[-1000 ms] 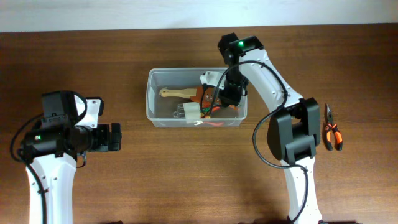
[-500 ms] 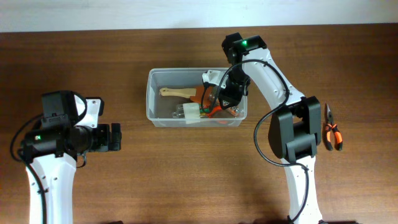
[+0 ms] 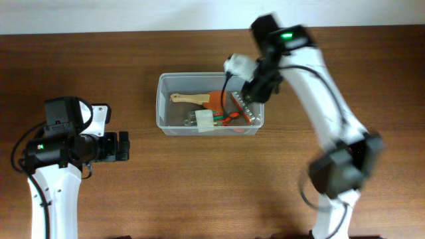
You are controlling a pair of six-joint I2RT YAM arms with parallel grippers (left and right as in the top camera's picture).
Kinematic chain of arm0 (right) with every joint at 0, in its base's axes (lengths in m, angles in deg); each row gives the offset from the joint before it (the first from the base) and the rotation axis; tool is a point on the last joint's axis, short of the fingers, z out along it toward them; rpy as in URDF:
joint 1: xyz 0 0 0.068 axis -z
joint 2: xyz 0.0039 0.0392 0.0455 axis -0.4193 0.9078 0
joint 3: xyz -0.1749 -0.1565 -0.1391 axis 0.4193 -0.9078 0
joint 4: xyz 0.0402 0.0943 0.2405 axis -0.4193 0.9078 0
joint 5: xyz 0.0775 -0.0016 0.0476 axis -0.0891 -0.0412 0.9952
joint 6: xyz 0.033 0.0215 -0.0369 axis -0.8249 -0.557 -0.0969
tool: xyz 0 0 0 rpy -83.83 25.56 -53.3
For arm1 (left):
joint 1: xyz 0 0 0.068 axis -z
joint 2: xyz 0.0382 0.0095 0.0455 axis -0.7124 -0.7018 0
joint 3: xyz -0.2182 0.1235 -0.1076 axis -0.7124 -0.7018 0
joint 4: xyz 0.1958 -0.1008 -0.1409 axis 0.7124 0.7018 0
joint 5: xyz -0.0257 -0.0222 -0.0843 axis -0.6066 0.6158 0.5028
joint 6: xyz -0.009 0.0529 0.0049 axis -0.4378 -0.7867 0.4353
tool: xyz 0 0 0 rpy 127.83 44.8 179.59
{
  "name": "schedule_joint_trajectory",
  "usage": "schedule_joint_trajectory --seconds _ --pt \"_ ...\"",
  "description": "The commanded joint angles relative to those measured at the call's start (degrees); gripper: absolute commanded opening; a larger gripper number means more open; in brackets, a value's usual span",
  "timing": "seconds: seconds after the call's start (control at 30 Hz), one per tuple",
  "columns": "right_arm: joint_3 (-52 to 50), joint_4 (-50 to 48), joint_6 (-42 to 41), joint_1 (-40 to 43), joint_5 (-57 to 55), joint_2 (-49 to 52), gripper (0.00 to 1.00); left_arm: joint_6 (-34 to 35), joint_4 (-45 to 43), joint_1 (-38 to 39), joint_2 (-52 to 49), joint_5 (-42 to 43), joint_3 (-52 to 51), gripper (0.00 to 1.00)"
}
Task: Pack container
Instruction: 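Place the orange socket rail into the container and release, then move right gripper to the orange-black pliers and grasp them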
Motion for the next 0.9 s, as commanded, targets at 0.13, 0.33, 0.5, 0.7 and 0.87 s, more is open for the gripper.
schedule_joint_trajectory --seconds 0.13,0.33,0.5,0.7,0.87 --pt "0.50 0.11 -28.96 12.74 -15.96 -16.59 0.87 0.52 0.04 -0.11 0.66 0.98 -0.15 0.99" --pt "0.50 9.73 -40.33 24.20 -15.91 -20.59 0.99 0.52 0.04 -0.11 0.66 1.95 -0.15 0.99" --pt "-3.82 15.32 -48.19 32.98 -14.16 -26.62 0.99 0.52 -0.13 -0.11 0.66 2.78 -0.15 0.99" --pt "-20.00 15.23 -49.16 36.50 -14.45 -37.20 0.99 0.52 -0.11 -0.11 0.66 2.89 -0.15 0.99" --pt "-32.74 5.70 -46.77 39.06 -14.38 -37.88 0.99 0.52 0.04 -0.11 0.66 2.89 -0.15 0.99"
